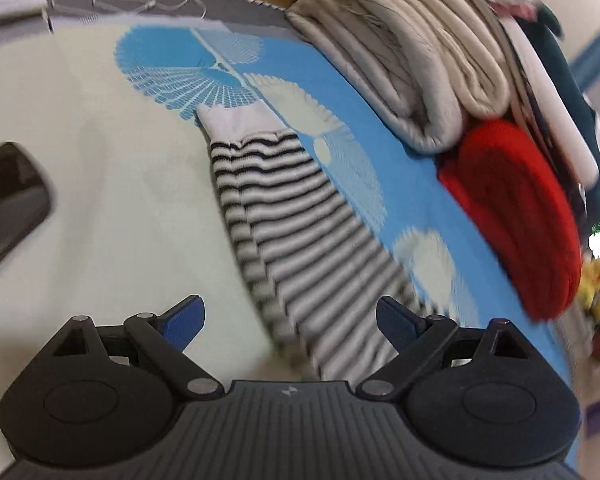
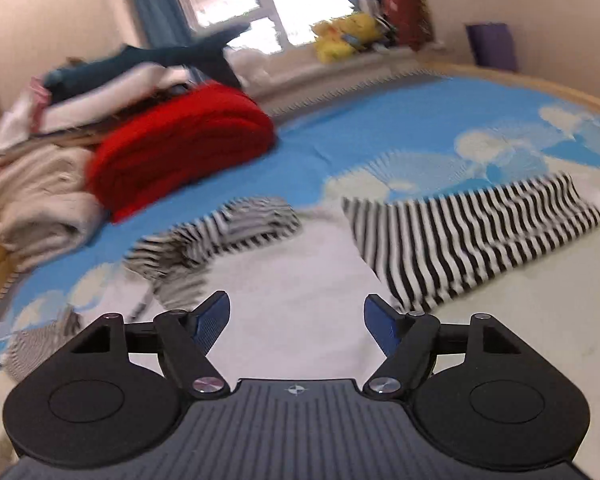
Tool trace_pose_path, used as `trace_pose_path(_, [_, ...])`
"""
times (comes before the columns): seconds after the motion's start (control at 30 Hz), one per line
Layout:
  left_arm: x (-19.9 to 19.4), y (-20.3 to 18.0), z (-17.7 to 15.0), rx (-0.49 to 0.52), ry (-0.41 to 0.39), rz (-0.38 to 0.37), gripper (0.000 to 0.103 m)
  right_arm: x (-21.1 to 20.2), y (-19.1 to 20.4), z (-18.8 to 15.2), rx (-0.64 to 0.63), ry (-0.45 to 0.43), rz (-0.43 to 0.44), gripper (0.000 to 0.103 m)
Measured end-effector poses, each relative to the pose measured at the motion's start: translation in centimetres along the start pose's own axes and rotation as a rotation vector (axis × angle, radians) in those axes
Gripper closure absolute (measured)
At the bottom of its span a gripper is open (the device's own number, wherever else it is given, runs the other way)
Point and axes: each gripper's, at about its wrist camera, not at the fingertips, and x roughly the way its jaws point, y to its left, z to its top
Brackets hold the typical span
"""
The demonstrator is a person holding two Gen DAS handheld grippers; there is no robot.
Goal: Fold small clothes
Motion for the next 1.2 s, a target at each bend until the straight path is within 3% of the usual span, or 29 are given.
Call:
trace_pose_path(0.07, [2.5,0.9,1.5,-0.044,-0.001,0.014,0.008,1.3,0.1,0.0,0.023,0.044,0.017,0.028])
trace_pose_path(0.13, [3.9,1.8,2.8,-0.081,-0.051,-0.026,0.008,2.3,0.5,-0.1,0.01,0.059,0.016,0.028])
trace_pose_path(0.2, [5.1,2.0,4.1,-0.106,-0.049,-0.067,0.011,3.3,1.1,-0.8,-0.035,0.068,-0.018,0.028])
trace_pose_path(0.27, [6.1,1.9,5.5,-0.114,-0.049,-0.063,0.078,4.1,1.4,-1.1,-0.046,0.09,-0.045,0.028])
trace_pose_path(0.3, [6.5,2.2,6.1,-0.135,-0.032,-0.028,0.101,4.5,1.3,-1.2,-0.031,0.105,-0.043,0.028])
trace_pose_path(0.5, [2.4,5.3,7.1,-0.273,-0.15,0.146,0.1,4.2,1.5,-1.1,0.005,0.129,0.002,0.031])
trace_pose_path(0.53, [1.7,5.1,6.9,-0.267,-0.159,0.148,0.1,3.8,1.6,-1.1,0.002,0.124,0.01,0.031])
trace_pose_path(0.63, [-0.4,1.7,6.5,-0.121,-0.21,0.114,0.1,3.0,1.4,-0.8,-0.002,0.114,0.032,0.031])
trace_pose_path(0.77, [-3.4,-8.1,4.1,0.046,-0.237,-0.029,0.1,2.1,0.4,-0.3,0.018,0.101,0.036,0.031])
trace_pose_path(0.87, [-5.8,-18.0,-1.5,0.213,-0.194,-0.268,0.1,1.5,-0.5,0.2,0.039,0.085,0.024,0.031])
trace_pose_path(0.97, [-7.5,-26.4,-11.4,0.443,-0.046,-0.502,0.097,1.3,-1.2,0.6,0.071,0.082,0.021,0.031])
trace_pose_path(1.0, [-7.4,-28.2,-15.2,0.535,0.026,-0.548,0.08,1.3,-1.4,0.7,0.085,0.086,0.024,0.031])
trace_pose_path(1.03, [-6.8,-29.6,-19.0,0.638,0.111,-0.551,0.036,1.4,-1.6,0.8,0.099,0.095,0.032,0.031])
trace_pose_path(1.07, [-6.1,-30.1,-22.2,0.724,0.169,-0.501,0.018,1.5,-1.7,0.8,0.112,0.107,0.042,0.031])
trace_pose_path(1.1, [-5.7,-29.9,-24.8,0.788,0.178,-0.432,0.005,1.6,-1.8,0.8,0.126,0.122,0.056,0.031])
trace_pose_path(1.2, [-5.8,-26.8,-27.3,0.934,0.175,-0.351,0.005,1.7,-2.1,1.0,0.18,0.156,0.095,0.031])
